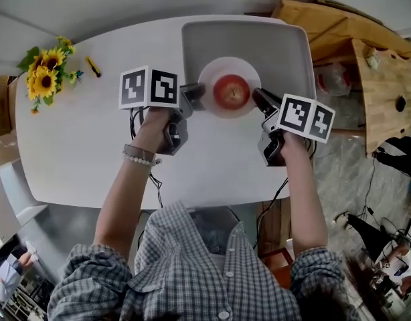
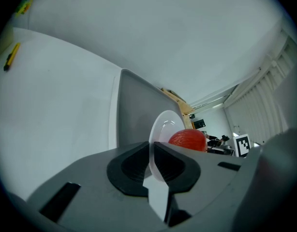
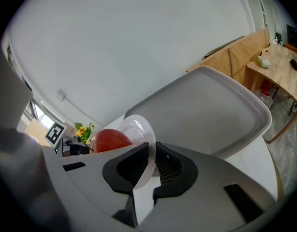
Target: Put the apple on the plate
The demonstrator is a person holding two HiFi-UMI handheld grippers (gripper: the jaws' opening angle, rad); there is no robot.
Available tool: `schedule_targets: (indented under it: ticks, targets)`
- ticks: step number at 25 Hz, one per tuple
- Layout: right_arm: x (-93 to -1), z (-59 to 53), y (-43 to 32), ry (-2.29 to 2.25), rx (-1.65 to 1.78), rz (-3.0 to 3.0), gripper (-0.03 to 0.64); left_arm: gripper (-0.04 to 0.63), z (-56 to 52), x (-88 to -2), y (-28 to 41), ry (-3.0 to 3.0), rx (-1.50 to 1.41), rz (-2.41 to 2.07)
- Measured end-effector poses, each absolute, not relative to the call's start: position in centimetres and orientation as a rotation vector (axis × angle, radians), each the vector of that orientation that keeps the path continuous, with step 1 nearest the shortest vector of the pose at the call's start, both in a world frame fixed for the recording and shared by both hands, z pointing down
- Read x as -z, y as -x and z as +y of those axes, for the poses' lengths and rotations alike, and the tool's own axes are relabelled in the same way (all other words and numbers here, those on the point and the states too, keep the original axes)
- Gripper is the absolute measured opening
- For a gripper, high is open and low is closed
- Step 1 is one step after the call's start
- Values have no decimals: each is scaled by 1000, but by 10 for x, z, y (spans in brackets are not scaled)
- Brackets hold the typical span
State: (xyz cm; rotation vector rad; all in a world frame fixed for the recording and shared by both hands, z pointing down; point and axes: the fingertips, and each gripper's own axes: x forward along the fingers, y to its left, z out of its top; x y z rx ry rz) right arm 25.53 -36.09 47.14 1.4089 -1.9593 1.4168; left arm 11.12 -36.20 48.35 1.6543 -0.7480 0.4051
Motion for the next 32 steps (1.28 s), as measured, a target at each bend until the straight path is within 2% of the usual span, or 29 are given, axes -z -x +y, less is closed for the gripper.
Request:
schedule_targets:
  ticks: [14, 32]
  targets:
    - [-503, -399, -249, -1328, -1398, -1909, 55, 37, -391, -510, -105, -1587, -371, -767]
    - [-512, -404, -257, -1318, -1290, -1855, 55, 38, -408, -513, -119, -1699, -528, -899]
